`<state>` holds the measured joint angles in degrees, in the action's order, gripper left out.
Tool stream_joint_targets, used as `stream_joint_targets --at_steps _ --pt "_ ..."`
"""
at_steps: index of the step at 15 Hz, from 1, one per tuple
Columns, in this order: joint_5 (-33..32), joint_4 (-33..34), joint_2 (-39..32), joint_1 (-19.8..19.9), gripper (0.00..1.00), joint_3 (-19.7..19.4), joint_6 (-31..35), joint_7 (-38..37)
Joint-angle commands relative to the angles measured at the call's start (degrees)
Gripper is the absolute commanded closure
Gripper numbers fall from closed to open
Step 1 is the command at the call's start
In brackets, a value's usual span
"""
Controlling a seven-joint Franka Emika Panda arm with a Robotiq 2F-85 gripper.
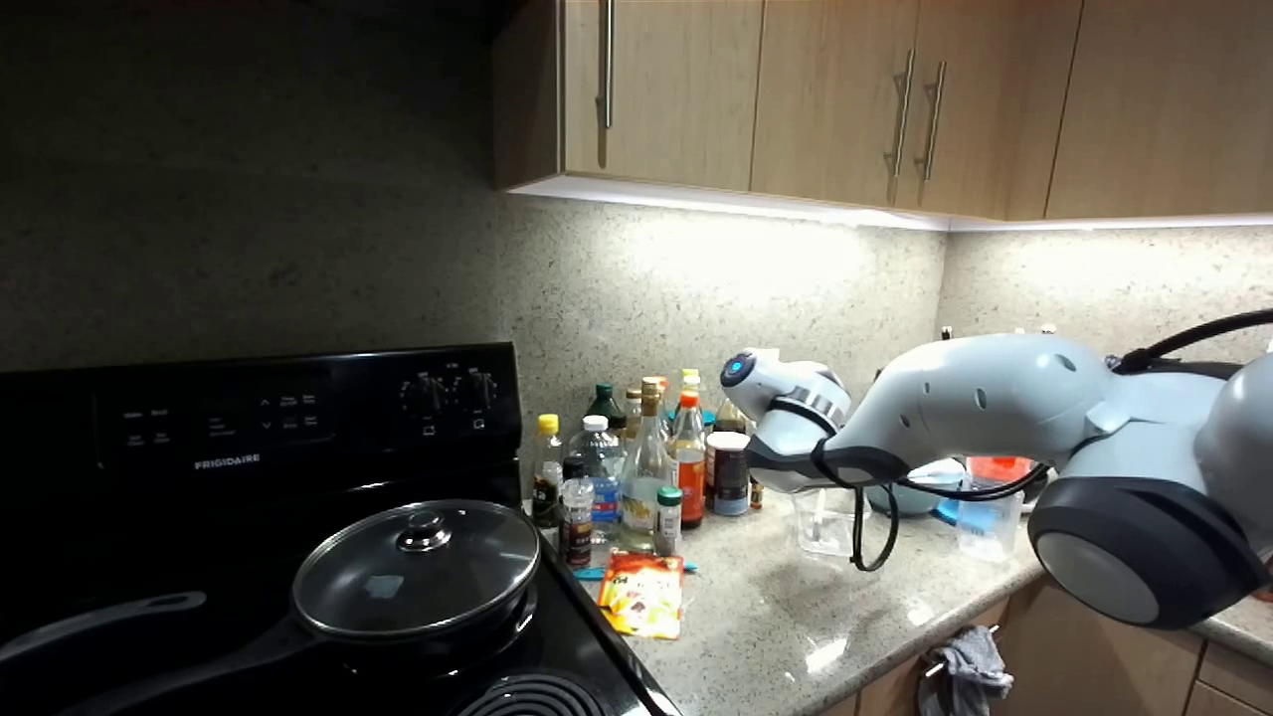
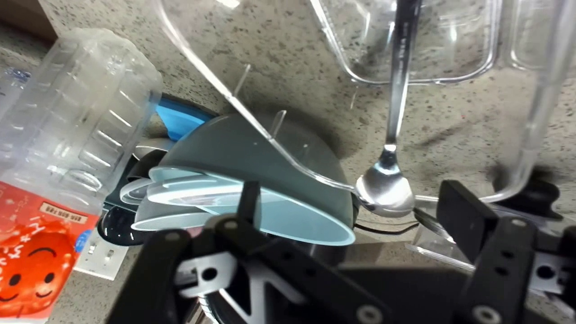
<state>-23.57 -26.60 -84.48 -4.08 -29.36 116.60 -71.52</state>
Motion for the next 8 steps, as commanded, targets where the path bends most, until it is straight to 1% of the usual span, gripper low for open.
stream_joint_targets --at_steps 1,6,7,8 --pt "-0.1 -0.2 0.3 -1.3 0.0 -0.4 -2.1 -1.9" --pt "1.8 -1.7 -0.1 0.3 0.0 1.3 -6.2 -0.7" --pt "-0.5 -0.8 -0.2 1.9 0.0 4.4 -7.4 -0.6" --pt "-0.2 -0.8 -0.4 2.8 0.0 5.2 -7.6 -0.2"
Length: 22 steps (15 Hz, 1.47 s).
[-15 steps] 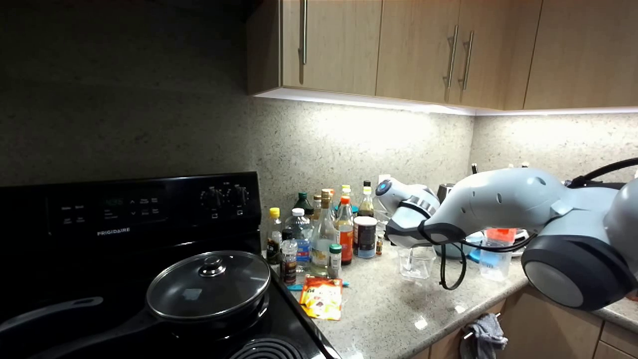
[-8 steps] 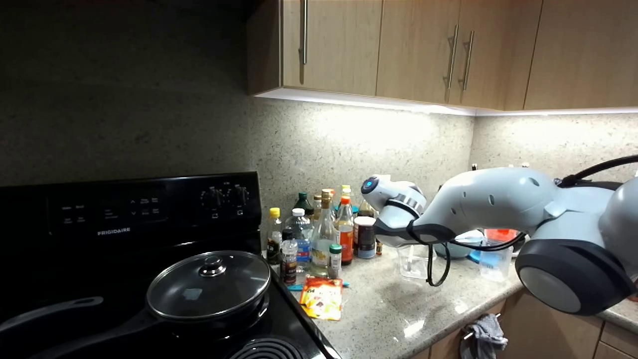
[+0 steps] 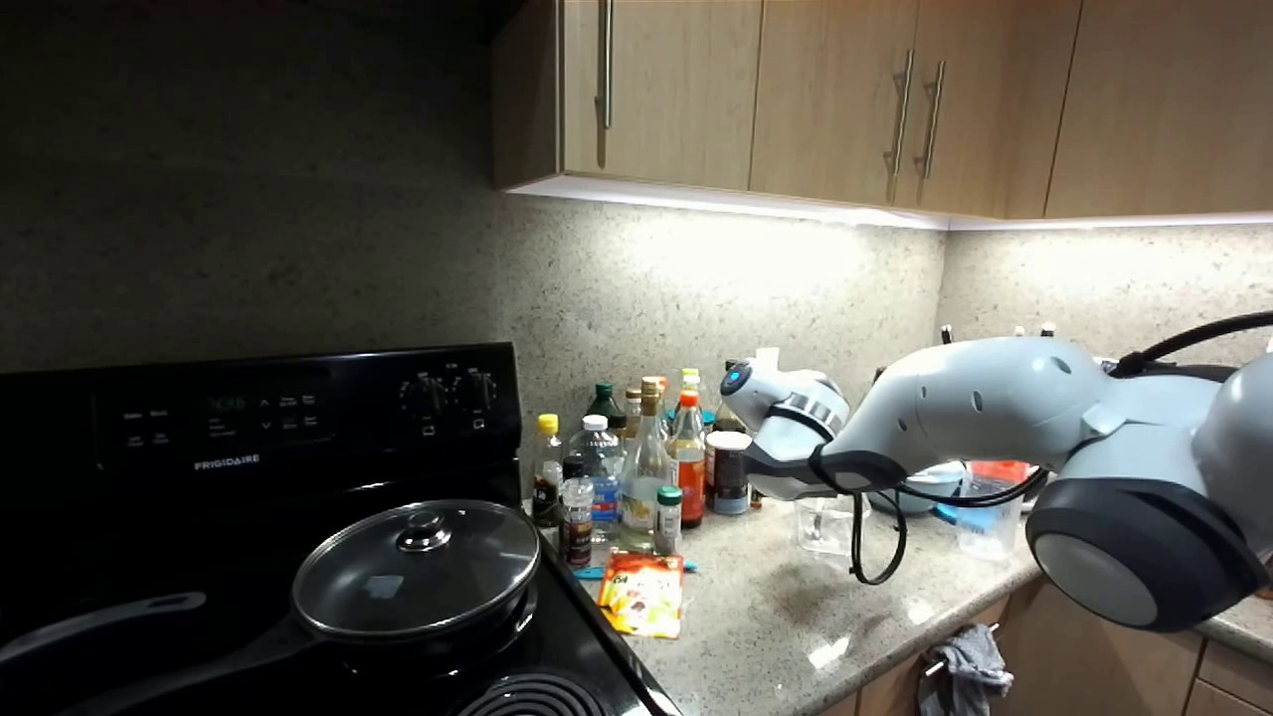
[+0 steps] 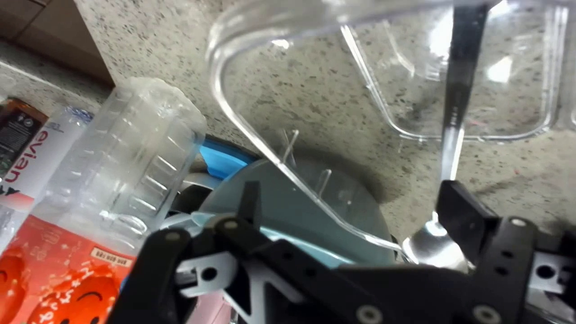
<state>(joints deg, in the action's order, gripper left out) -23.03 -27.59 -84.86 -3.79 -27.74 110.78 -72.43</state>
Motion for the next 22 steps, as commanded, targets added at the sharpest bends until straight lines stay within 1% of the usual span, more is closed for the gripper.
stream_joint_targets --at_steps 1,4,5,9,11,12,14,16,22 --pt "-0.3 0.2 -0.1 3.5 0.0 4.6 -2.2 1.0" --pt "-0.2 0.0 -0.2 5.7 0.0 6.0 -3.2 1.0" --pt "-1.1 -0.1 -0.3 5.7 0.0 5.4 -2.6 -0.6" --pt "-5.8 1.5 -0.3 3.8 0.0 2.6 2.7 -4.1" --pt "-7.4 1.9 -0.3 2.4 0.0 1.2 6.8 -5.0" --pt "-7.4 2.3 -0.2 1.8 0.0 1.0 7.5 -5.4" --pt "-6.9 2.6 -0.2 0.9 0.0 1.2 8.4 -5.0" --pt "-5.7 2.9 -0.2 0.6 0.0 2.1 7.6 -3.8" --pt "-3.8 1.6 -0.2 2.0 0.0 5.6 6.1 -0.8"
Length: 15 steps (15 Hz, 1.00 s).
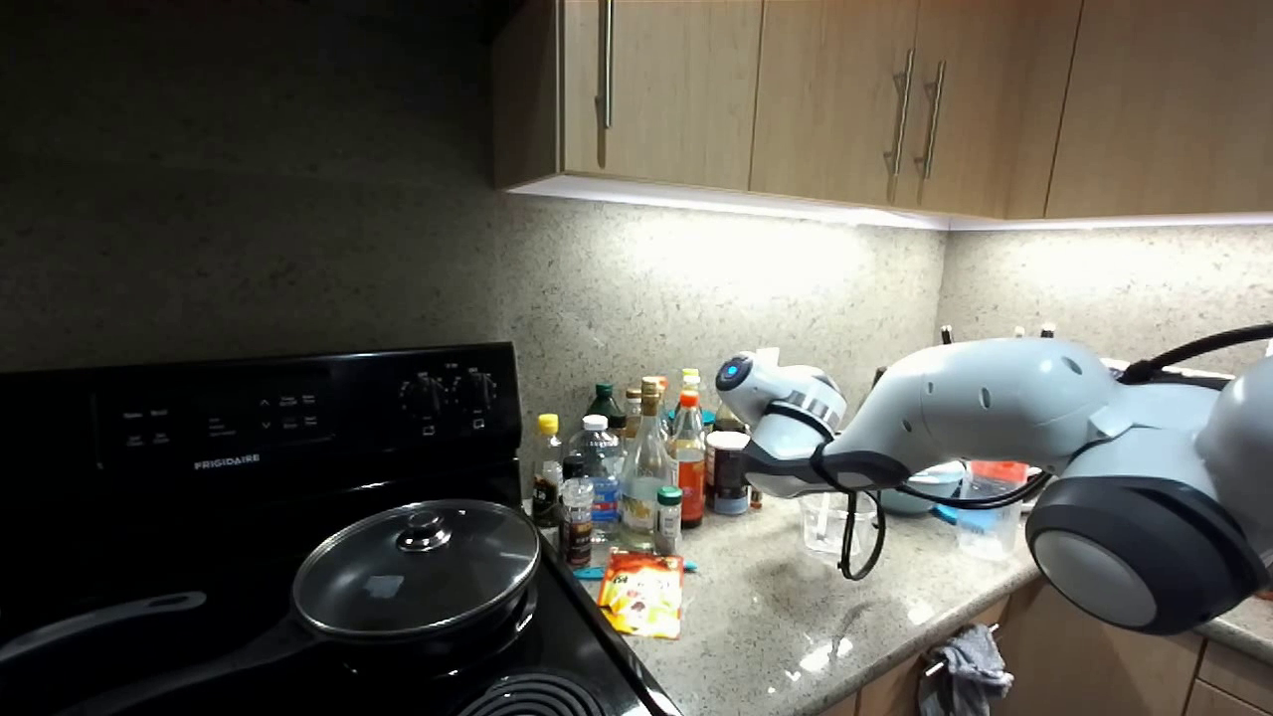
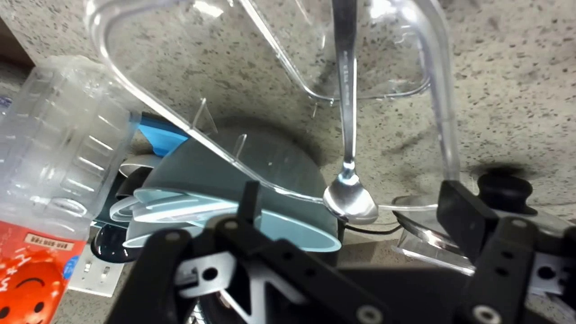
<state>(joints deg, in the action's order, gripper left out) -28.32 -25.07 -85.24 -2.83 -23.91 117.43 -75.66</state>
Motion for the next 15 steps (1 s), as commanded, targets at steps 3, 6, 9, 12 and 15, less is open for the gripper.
stream_joint_targets --at_steps 3,6,9,12,15 --pt "1.5 -1.2 0.3 1.8 0.0 2.6 -1.0 3.0" --pt "2.1 -1.3 0.6 3.0 0.0 4.0 -1.1 4.1" --pt "2.7 0.4 0.2 3.7 0.0 4.5 0.1 4.0" --pt "0.3 0.2 0.2 3.2 0.0 4.0 5.1 1.7" --pt "-0.7 0.3 0.2 2.5 0.0 3.0 8.3 -1.4"
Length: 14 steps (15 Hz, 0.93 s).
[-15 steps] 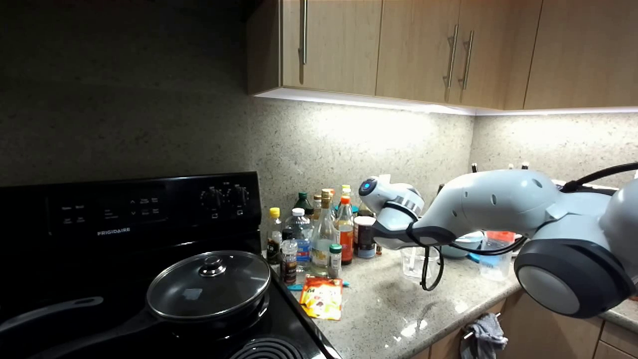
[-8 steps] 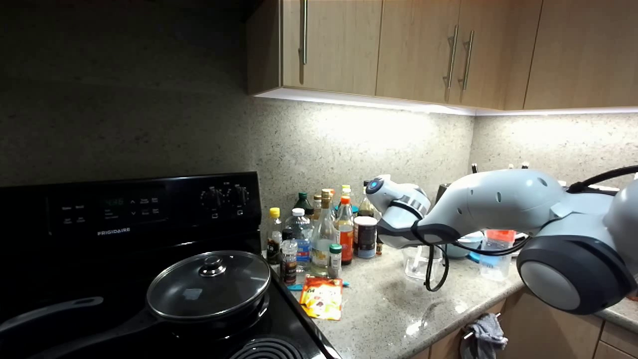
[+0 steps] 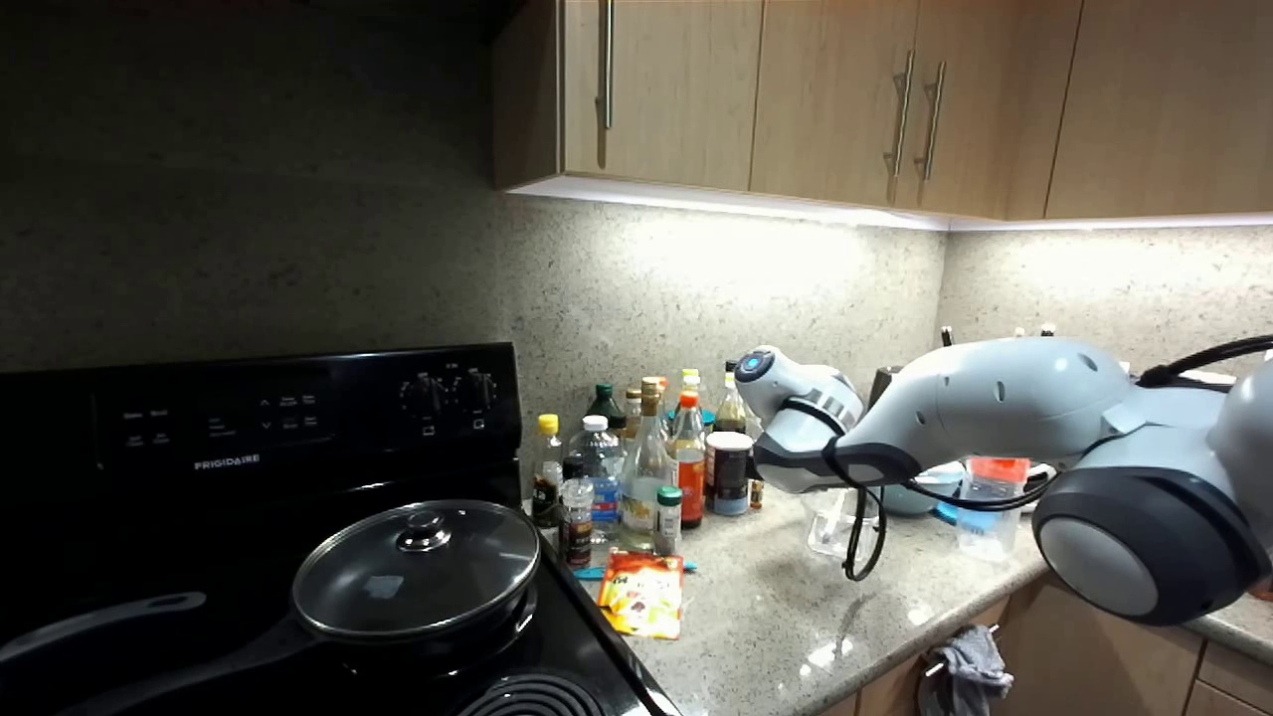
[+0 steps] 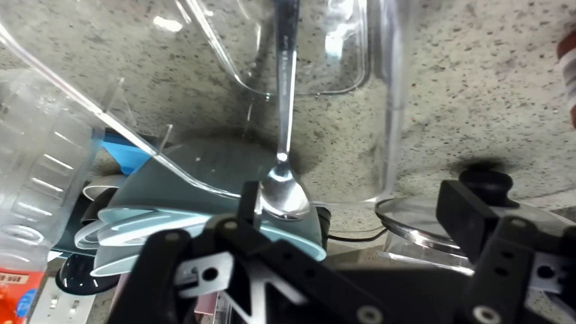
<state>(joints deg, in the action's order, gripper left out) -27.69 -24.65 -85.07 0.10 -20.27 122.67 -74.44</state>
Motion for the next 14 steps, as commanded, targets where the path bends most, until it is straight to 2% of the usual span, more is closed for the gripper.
stream_joint_targets --at_steps 1,4,7,11,14 --pt "-1.7 -0.3 0.0 -0.6 0.0 -1.0 4.3 -3.5" --pt "-3.4 -0.4 0.0 -1.1 0.0 -2.7 9.6 -7.8" --pt "-7.2 -0.6 0.0 -2.2 0.0 -6.8 12.6 -16.2" --pt "-12.6 -1.2 -0.1 -4.1 0.0 -13.0 8.0 -31.9" --pt "-13.6 -1.7 -0.2 -5.0 0.0 -14.7 1.4 -37.9"
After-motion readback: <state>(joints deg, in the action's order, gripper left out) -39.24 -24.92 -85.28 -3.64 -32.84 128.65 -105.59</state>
